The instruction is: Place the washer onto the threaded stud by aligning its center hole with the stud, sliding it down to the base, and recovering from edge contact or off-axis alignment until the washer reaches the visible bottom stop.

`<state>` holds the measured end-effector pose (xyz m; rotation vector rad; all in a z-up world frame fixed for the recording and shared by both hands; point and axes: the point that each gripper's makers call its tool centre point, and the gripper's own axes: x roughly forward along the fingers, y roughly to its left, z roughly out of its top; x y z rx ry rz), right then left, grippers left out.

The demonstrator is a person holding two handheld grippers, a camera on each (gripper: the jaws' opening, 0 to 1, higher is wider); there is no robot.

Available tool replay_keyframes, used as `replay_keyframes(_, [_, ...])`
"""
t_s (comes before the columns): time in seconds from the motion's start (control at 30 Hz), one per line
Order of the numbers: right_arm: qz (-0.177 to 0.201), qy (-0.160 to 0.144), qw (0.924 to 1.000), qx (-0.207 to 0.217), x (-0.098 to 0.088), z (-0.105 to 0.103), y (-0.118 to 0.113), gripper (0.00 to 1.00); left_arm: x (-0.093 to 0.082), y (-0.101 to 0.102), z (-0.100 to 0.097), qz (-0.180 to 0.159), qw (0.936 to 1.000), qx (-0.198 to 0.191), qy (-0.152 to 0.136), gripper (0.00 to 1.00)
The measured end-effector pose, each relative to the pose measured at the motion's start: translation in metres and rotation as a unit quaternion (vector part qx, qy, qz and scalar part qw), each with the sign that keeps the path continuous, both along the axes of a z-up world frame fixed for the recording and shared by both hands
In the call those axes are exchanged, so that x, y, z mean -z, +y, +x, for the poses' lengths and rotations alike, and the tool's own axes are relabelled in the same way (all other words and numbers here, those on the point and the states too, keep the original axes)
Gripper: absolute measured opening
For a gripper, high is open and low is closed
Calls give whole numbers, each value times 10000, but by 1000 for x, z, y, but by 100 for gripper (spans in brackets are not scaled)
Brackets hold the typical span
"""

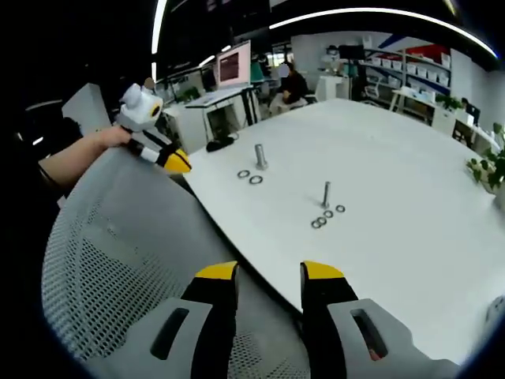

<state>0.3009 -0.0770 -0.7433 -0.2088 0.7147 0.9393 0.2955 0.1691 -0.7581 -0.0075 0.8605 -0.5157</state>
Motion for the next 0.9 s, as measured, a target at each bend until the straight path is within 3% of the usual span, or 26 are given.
replay_keyframes(0.27, [-33, 23, 10000, -14, 1, -1, -1, 33, -2, -4, -1, -105, 9999, -7, -7, 5])
replay_keyframes(0.53, [-114, 29, 9999, -13, 3, -1, -2, 33, 9, -6, -11, 37, 9992, 194, 359, 4])
replay_keyframes(0.63, [-172, 72, 9996, -196, 4, -7, 0, 33, 11, -4, -12, 72, 9990, 173, 414, 4])
replay_keyframes(0.7, [-344, 54, 9976, -591, 7, -11, 2, 33, 11, -3, -12, 79, 9989, 159, 423, 4])
replay_keyframes(0.9, [-179, 192, 9971, -721, 5, -12, 9, 33, 11, 0, -11, 100, 9991, 77, 407, 4])
